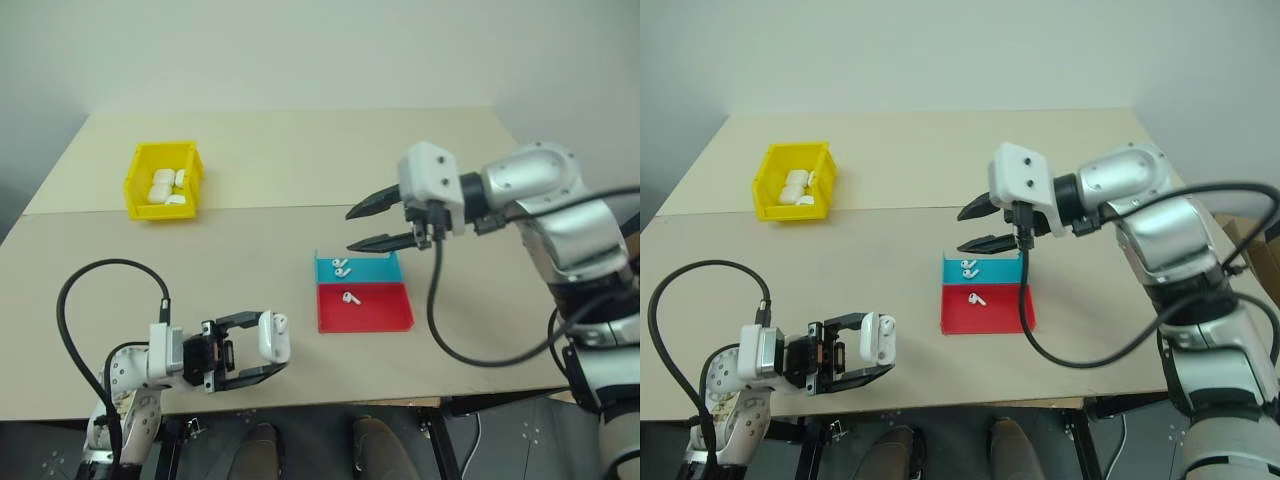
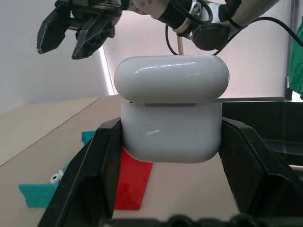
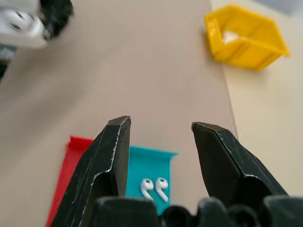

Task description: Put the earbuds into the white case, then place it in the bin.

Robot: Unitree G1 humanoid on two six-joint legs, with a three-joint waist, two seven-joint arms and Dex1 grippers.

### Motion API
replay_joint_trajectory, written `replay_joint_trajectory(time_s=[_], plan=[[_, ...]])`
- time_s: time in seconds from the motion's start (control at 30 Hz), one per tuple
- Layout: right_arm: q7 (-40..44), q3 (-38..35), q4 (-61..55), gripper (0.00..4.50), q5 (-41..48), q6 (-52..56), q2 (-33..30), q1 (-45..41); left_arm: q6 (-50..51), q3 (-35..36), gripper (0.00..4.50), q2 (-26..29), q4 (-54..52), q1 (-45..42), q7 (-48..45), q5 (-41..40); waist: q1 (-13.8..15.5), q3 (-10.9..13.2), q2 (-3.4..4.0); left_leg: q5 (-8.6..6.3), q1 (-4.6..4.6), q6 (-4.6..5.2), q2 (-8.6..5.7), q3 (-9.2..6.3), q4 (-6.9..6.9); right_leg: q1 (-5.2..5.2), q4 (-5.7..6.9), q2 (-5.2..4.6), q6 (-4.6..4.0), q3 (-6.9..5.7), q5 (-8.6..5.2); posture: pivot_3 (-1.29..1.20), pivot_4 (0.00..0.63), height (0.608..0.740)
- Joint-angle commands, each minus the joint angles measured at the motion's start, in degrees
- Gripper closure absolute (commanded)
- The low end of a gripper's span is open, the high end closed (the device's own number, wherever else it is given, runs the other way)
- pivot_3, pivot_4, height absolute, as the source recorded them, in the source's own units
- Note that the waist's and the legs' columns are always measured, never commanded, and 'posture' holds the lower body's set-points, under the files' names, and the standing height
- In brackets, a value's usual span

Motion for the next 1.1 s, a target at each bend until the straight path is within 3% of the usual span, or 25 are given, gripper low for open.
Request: replay_joint_trajectory(time_s=[0.03,0.13,0.27,0.47,0.7,0.8,0.87,1.1], plan=[[2.01,7.31,9.3,1.99,-10.16,-3.81,3.42,-6.54,-3.04,-0.48,1.74,-1.28,-0.62,-0.99,1.74,1.44,0.09,0.0,0.0,0.0,-0.01,0.0,0.0,0.01,0.0,-0.02,0.01,0.0,-0.01,0.0,0.01,0.0,0.15,0.74],[0.45,14.21,19.11,1.99,-20.7,-15.67,6.98,-10.21,-4.53,-2.08,1.74,-2.83,-0.29,-1.27,2.51,2.63,0.23,0.0,0.0,0.0,-0.08,0.0,-0.02,0.04,0.0,-0.02,-0.01,-0.02,0.02,0.0,0.03,0.0,0.15,0.74],[3.4,16.94,27.23,1.99,-25.42,-26.97,10.56,-13.09,-5.25,-2.96,1.74,-3.49,-0.48,-1.61,4.27,3.82,0.28,0.0,0.0,0.0,-0.28,0.0,-0.05,0.08,0.0,-0.21,-0.03,-0.06,0.09,0.0,0.08,0.0,0.15,0.74],[5.95,17.49,36.03,1.99,-29.4,-23.89,17.31,-15.4,-6.5,-3.95,1.74,-3.13,-0.68,-1.04,5.69,5.24,-0.18,0.0,0.0,0.0,-0.43,0.0,-0.01,0.08,0.0,-0.49,0.25,-0.03,0.01,0.01,0.16,0.0,0.15,0.74],[5.9,16.62,37.19,1.99,-31.06,-26.15,19.25,-13.18,-7.01,-5.69,1.74,-2.48,-2.74,1.47,7.12,6.36,-0.06,0.0,0.01,0.0,-0.42,0.0,-0.02,0.06,0.01,-0.48,0.26,-0.04,0.0,0.0,0.16,0.0,0.15,0.74],[4.82,16.54,37.65,2.55,-31.91,-27.87,19.57,-12.52,-7.33,-6.19,1.74,-2.41,-2.72,1.09,8.11,7.12,-0.02,0.0,0.01,0.0,-0.42,0.0,-0.02,0.06,0.01,-0.48,0.28,-0.03,0.0,0.0,0.16,0.0,0.15,0.74],[5.2,16.23,37.51,3.17,-32.0,-28.42,19.59,-12.04,-7.16,-6.45,1.74,-2.15,-2.83,0.73,8.62,7.2,-0.04,0.0,0.01,0.0,-0.42,0.0,-0.02,0.07,0.01,-0.48,0.29,-0.03,-0.01,0.0,0.17,0.0,0.15,0.74],[5.19,16.26,36.87,3.17,-33.05,-30.35,19.34,-10.78,-5.62,-7.1,1.74,-0.87,-4.05,-0.51,10.07,6.6,-0.04,0.0,0.01,0.0,-0.41,0.0,-0.02,0.06,0.01,-0.48,0.29,-0.03,-0.01,0.0,0.17,0.0,0.15,0.74]])
